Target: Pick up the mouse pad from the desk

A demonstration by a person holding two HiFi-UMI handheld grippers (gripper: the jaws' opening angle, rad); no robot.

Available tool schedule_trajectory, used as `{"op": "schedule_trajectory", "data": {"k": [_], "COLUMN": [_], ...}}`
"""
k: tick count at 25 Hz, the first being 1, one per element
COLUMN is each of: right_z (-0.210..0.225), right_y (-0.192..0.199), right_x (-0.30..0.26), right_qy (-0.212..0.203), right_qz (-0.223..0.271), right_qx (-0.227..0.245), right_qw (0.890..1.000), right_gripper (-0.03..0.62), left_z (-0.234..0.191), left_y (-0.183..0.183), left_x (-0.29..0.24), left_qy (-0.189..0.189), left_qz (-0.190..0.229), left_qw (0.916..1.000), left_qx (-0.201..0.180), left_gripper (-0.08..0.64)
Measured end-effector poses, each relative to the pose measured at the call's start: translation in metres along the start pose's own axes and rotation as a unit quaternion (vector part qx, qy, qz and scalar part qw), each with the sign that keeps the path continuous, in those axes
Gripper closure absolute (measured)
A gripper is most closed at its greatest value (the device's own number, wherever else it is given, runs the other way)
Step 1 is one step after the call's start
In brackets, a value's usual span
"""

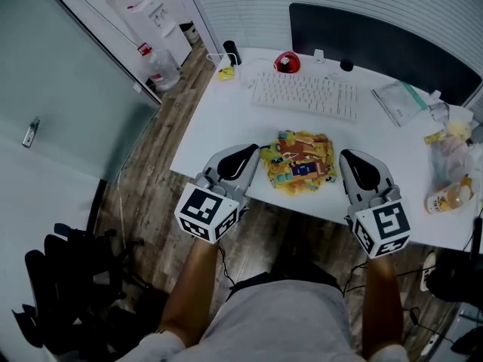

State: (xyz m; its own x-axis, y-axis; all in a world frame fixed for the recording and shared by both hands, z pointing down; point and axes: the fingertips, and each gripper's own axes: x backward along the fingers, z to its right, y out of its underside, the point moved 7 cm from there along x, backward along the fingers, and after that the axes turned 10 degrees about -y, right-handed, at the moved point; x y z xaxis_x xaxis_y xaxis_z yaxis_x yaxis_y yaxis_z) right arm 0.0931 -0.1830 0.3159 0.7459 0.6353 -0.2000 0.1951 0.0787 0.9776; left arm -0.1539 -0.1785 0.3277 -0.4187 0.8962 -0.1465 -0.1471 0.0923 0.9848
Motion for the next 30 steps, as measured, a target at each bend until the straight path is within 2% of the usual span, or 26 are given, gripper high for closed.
{"op": "schedule_trajectory", "data": {"k": [10, 18, 19, 21, 27, 28, 30], "right_z": [0.031, 0.03, 0.03, 0.029, 0.021, 0.02, 0.018], "right_y": [0.028, 0.044, 0.046, 0.05, 0.06, 0.062, 0.069], "right_x": [-0.026, -0.044, -0.045, -0.049, -0.058, -0.059, -0.061], "right_qy": [-0.026, -0.038, -0.038, -0.036, -0.027, -0.026, -0.027], "right_qz": [-0.048, -0.084, -0.089, -0.099, -0.127, -0.132, -0.146], "right_qx": [-0.021, -0.032, -0.035, -0.041, -0.047, -0.05, -0.057], "right_qw": [0.998, 0.995, 0.995, 0.994, 0.99, 0.99, 0.987], "right_gripper": [0.578, 0.578, 0.577, 0.577, 0.575, 0.567, 0.496], "left_z": [-0.007, -0.016, -0.017, -0.019, -0.024, -0.025, -0.025], "left_y": [0.031, 0.052, 0.054, 0.058, 0.077, 0.081, 0.089], "left_x": [-0.03, -0.042, -0.044, -0.049, -0.063, -0.065, -0.07], "left_qy": [-0.022, -0.001, 0.005, 0.021, 0.063, 0.07, 0.084], "left_qz": [-0.075, -0.122, -0.127, -0.141, -0.187, -0.195, -0.215], "left_qw": [0.9969, 0.9924, 0.9917, 0.9896, 0.9803, 0.9783, 0.9729], "left_qx": [0.012, 0.019, 0.018, 0.016, -0.004, -0.006, -0.011], "left_gripper": [0.542, 0.538, 0.525, 0.43, 0.352, 0.341, 0.32]}}
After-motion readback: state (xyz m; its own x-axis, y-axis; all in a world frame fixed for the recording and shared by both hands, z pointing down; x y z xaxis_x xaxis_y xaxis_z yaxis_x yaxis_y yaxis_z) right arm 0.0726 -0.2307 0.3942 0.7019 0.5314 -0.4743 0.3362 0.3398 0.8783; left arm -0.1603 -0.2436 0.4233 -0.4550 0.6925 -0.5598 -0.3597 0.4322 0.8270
